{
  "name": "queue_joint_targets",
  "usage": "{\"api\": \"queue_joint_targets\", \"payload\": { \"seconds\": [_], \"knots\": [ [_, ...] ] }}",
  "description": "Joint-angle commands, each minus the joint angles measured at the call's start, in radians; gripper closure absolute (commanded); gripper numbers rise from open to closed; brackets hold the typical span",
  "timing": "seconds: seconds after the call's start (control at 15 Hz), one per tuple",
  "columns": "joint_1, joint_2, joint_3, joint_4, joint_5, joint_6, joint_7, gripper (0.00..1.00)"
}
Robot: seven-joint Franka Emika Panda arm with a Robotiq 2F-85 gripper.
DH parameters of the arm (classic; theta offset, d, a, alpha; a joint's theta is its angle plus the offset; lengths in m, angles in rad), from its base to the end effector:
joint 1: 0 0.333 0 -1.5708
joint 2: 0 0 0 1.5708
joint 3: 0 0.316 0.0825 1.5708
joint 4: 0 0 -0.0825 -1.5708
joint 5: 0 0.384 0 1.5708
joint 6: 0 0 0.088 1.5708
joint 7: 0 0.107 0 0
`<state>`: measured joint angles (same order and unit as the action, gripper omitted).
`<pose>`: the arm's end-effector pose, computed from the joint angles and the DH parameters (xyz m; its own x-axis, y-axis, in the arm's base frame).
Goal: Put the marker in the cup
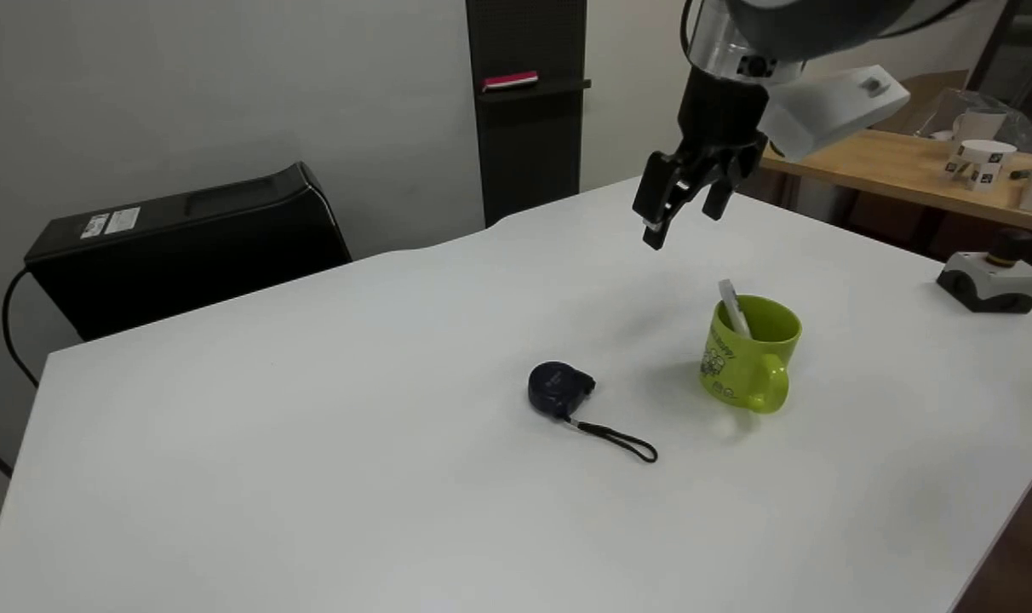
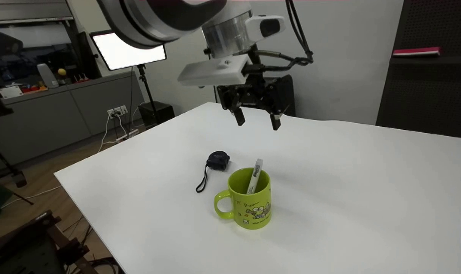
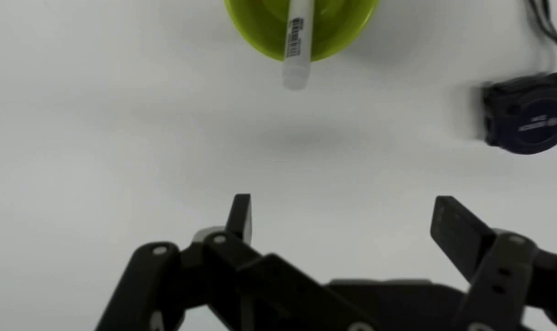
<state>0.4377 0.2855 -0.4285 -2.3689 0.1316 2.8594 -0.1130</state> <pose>0.5311 -0.0052 0.2397 0.9726 0.0374 0.2293 0.0198 -0.9967 0.0785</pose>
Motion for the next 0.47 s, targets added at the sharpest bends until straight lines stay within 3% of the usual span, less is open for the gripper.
{"api": "queue_joint_targets", "payload": {
  "seconds": [0.0, 0.13, 0.2, 0.4],
  "knots": [
    [-0.244, -0.053, 0.255, 0.052, 0.101, -0.193, -0.166, 0.00],
    [-0.332, -0.036, 0.340, 0.085, 0.114, -0.269, -0.205, 0.00],
    [-0.326, -0.047, 0.344, 0.046, 0.051, -0.198, -0.125, 0.00],
    [-0.383, -0.043, 0.388, 0.063, 0.071, -0.243, -0.168, 0.00]
  ]
}}
